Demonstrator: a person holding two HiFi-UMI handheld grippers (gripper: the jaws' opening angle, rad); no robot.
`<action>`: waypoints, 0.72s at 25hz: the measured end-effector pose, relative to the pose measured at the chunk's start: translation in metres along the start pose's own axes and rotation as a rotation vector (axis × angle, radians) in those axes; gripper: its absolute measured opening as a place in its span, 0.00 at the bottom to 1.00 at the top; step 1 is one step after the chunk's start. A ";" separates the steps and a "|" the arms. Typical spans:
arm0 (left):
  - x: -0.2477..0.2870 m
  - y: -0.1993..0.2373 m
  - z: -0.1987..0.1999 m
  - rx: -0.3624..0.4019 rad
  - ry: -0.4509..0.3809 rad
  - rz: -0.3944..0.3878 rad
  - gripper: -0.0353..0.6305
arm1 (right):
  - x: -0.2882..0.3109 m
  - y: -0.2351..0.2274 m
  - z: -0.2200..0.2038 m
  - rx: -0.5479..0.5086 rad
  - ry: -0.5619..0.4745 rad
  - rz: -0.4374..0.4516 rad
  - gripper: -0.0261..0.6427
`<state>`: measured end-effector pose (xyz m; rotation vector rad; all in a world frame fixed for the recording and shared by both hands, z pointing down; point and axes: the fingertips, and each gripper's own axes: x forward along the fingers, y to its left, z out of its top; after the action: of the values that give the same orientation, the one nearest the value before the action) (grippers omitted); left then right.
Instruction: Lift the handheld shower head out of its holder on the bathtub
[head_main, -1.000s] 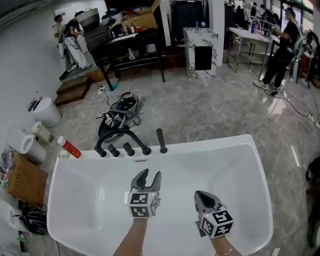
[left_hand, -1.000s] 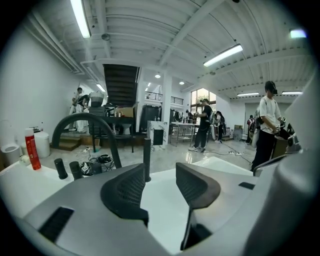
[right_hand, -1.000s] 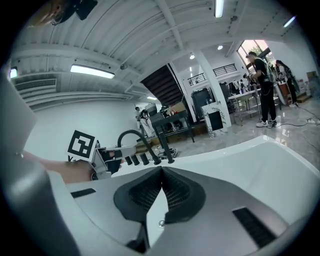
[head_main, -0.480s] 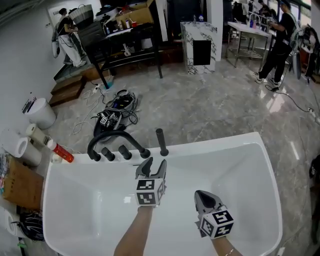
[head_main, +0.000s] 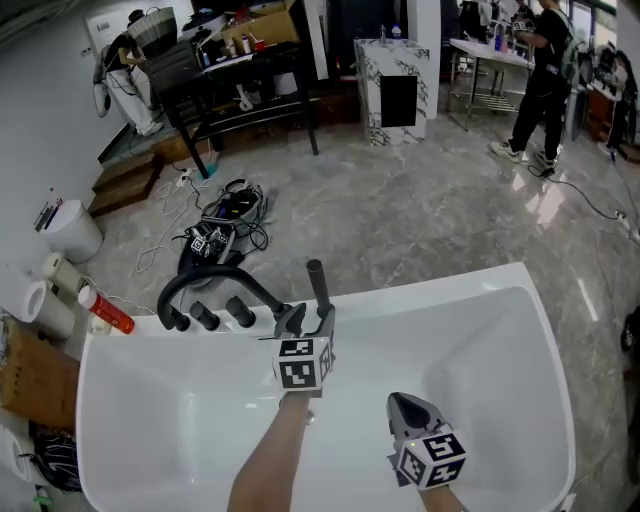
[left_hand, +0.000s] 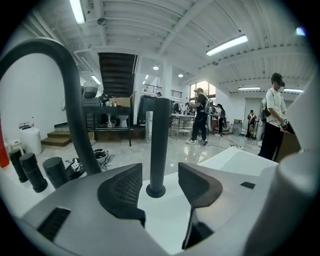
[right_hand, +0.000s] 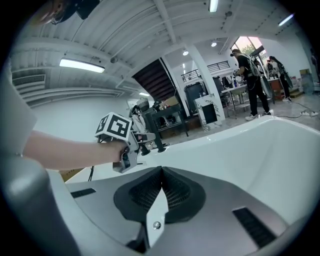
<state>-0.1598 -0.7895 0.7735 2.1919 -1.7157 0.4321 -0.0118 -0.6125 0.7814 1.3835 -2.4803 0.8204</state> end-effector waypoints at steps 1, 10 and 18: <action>0.005 -0.001 0.000 -0.003 0.007 0.000 0.41 | -0.001 -0.001 -0.002 0.005 0.004 -0.003 0.05; 0.053 0.022 -0.016 0.003 0.051 -0.006 0.41 | 0.022 -0.005 -0.027 0.026 0.005 -0.026 0.05; 0.055 0.011 0.003 0.016 0.062 0.007 0.28 | 0.008 -0.010 -0.021 0.044 0.017 -0.040 0.05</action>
<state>-0.1579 -0.8411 0.7954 2.1605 -1.6939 0.5112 -0.0106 -0.6112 0.8060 1.4290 -2.4278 0.8793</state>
